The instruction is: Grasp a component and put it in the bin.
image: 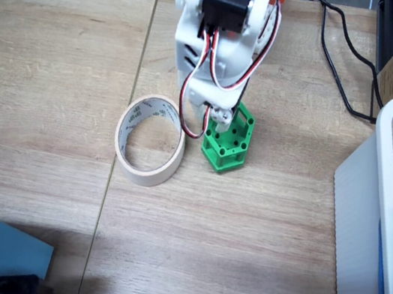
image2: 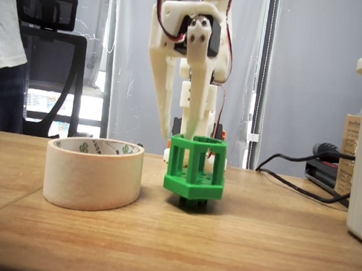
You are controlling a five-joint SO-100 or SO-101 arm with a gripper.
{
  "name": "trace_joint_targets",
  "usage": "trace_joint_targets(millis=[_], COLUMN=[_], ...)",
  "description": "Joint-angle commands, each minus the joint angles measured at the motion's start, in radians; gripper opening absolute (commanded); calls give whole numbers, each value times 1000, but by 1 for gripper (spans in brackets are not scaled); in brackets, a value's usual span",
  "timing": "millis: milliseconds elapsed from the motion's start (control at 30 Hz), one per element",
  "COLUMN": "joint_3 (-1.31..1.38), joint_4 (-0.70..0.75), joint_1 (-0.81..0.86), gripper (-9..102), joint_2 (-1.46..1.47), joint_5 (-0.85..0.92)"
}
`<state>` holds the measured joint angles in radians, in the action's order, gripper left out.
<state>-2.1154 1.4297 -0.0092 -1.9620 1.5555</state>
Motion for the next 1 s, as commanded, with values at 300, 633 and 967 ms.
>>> trace_joint_targets(millis=[300, 633, 967], joint_3=[57, 57, 58], joint_4=[-2, -3, -3], joint_1=[0, -8, -8], gripper=[12, 10, 0], joint_2=[66, 67, 106], joint_5=[11, 11, 9])
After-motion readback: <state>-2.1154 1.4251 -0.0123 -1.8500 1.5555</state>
